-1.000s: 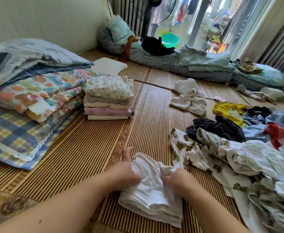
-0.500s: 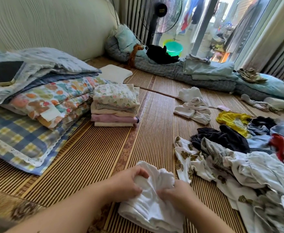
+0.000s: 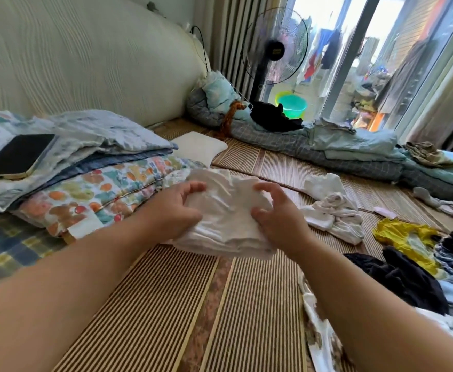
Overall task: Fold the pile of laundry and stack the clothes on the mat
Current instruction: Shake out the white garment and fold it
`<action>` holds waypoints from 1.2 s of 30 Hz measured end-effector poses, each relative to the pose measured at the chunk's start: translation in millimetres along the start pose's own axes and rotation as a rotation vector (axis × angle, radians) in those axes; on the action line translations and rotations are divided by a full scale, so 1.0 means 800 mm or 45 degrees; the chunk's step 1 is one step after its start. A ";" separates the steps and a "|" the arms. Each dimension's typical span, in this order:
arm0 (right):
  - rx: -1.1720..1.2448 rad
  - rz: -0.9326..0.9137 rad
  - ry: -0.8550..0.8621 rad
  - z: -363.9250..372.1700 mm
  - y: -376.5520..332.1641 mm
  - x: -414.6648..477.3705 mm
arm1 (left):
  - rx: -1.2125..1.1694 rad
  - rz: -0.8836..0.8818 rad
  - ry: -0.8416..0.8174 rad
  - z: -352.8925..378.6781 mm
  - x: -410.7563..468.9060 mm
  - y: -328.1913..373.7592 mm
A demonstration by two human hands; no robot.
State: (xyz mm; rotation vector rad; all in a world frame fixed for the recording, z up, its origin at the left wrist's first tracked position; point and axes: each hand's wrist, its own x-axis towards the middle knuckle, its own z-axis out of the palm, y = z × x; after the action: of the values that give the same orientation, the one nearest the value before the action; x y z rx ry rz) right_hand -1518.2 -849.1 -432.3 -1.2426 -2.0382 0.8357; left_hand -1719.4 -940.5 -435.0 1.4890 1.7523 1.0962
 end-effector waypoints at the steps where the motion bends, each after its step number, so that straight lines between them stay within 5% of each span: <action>1: -0.080 -0.046 -0.053 0.006 -0.009 0.028 | 0.047 -0.014 0.022 -0.017 0.023 0.003; 8: -0.467 -0.141 -0.146 0.073 -0.021 0.198 | 0.266 -0.066 0.152 -0.060 0.185 -0.037; 13: -1.062 -0.034 -0.335 0.127 0.023 0.238 | 0.965 -0.328 -0.032 -0.035 0.247 -0.107; 19: -1.080 -0.223 -0.219 0.139 0.046 0.223 | 1.163 -0.272 0.011 -0.013 0.233 -0.138; 28: -0.982 -0.204 0.002 -0.023 0.066 0.014 | 1.120 0.168 -0.001 0.081 0.105 -0.006; 36: -0.874 0.411 0.096 -0.172 0.190 -0.278 | 0.932 0.457 -0.420 0.284 -0.072 0.072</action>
State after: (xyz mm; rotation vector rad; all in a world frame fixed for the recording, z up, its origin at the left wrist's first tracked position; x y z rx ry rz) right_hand -1248.7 -968.4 -501.2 -1.9746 -2.1669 0.1928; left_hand -1487.6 -945.8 -500.7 2.3334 1.7644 0.2983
